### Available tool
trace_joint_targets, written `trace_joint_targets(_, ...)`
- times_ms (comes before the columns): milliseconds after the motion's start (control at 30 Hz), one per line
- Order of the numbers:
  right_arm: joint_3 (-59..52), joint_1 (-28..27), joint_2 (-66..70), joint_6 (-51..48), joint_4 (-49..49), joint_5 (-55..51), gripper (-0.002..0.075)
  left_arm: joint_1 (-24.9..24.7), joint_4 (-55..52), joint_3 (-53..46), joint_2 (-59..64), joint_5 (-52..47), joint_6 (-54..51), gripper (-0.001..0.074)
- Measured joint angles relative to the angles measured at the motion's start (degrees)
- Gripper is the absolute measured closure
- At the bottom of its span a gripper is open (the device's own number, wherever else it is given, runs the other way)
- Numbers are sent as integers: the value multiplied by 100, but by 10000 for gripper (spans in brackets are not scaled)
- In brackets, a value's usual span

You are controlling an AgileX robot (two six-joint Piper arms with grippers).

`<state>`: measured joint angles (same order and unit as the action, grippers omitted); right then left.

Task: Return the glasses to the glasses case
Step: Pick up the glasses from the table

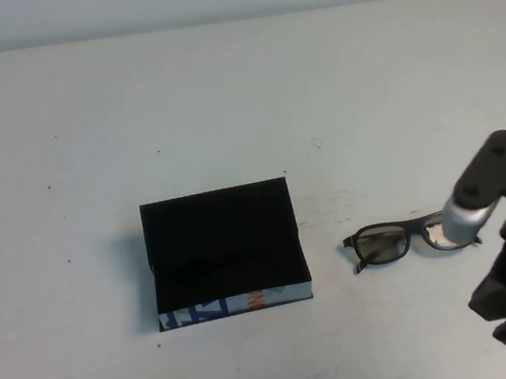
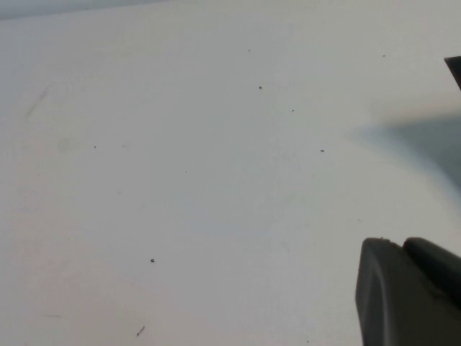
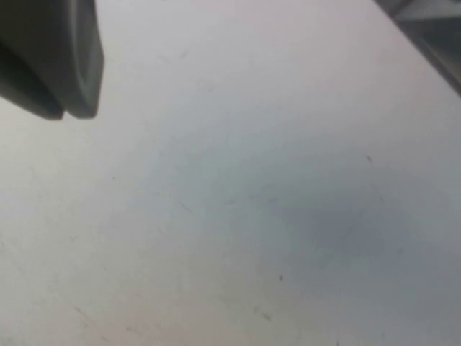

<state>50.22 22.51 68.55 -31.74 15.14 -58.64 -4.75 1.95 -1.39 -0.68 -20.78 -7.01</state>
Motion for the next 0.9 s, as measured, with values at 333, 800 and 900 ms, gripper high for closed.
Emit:
trace_joint_targets(333, 1177, 494, 1498, -1908, -1243, 48, 732, 0, 0, 0, 0, 0, 0, 735)
trace_joint_targets(800, 2176, 278, 2972, -3585, -1696, 143, 385, 0, 0, 0, 0, 0, 0, 735)
trace_joint_targets(900, 2288, 211, 3195, -3651, -1818, 166, 376, 0, 0, 0, 0, 0, 0, 735)
